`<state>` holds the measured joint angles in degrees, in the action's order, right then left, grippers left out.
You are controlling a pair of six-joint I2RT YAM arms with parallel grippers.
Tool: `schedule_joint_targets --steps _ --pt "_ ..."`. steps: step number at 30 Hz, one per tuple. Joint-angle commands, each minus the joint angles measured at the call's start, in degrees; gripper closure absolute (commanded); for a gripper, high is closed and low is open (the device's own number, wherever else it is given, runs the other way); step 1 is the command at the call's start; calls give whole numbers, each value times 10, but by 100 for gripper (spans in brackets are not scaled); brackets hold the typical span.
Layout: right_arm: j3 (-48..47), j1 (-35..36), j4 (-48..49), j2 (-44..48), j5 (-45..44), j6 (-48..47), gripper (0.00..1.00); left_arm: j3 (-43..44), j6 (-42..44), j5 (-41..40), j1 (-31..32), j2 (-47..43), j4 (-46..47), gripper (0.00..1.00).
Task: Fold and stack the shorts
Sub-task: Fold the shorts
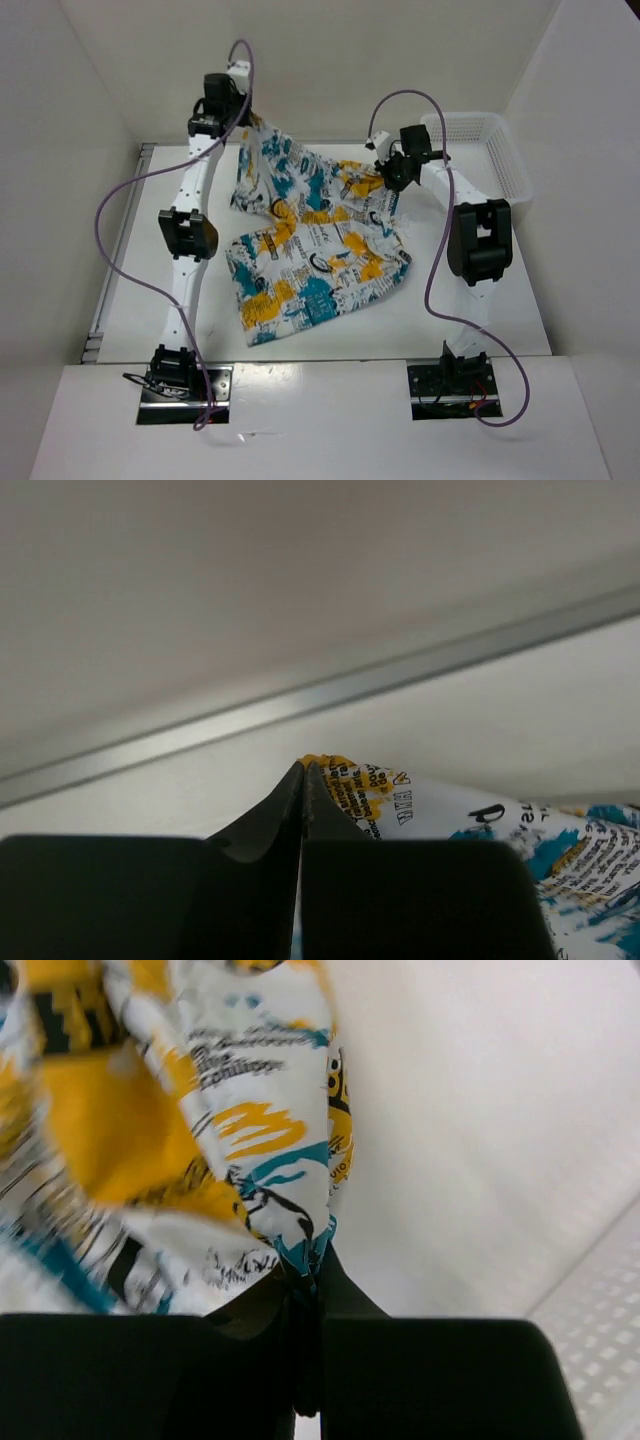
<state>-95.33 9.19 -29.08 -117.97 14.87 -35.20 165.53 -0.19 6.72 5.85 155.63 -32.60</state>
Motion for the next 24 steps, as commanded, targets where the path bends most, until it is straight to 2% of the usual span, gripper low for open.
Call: schedule_joint_targets --steps 1,2,3,4,9,11,12,18,24 --pt "-15 10 21 20 -34 -28 100 76 2 -29 -19 -60 -27 100" --pt "0 20 21 27 -34 -35 100 82 2 -1 -19 -77 -53 100" --pt "8 30 26 43 -42 -40 100 98 2 15 -19 -77 -122 100" --pt "24 36 26 51 -49 -48 100 143 2 24 -19 -77 -163 100" --pt "75 60 41 106 -75 -56 100 142 2 29 -19 -105 -349 100" --pt "102 60 41 135 -80 -62 100 142 2 35 -27 -113 -378 100" --pt "112 60 41 145 -85 -62 100 142 2 69 -38 -121 -406 100" --pt "203 79 54 230 -106 -87 100 142 2 112 -38 -169 -419 100" --pt "262 90 54 277 -106 -81 100 142 2 145 16 -197 -405 100"
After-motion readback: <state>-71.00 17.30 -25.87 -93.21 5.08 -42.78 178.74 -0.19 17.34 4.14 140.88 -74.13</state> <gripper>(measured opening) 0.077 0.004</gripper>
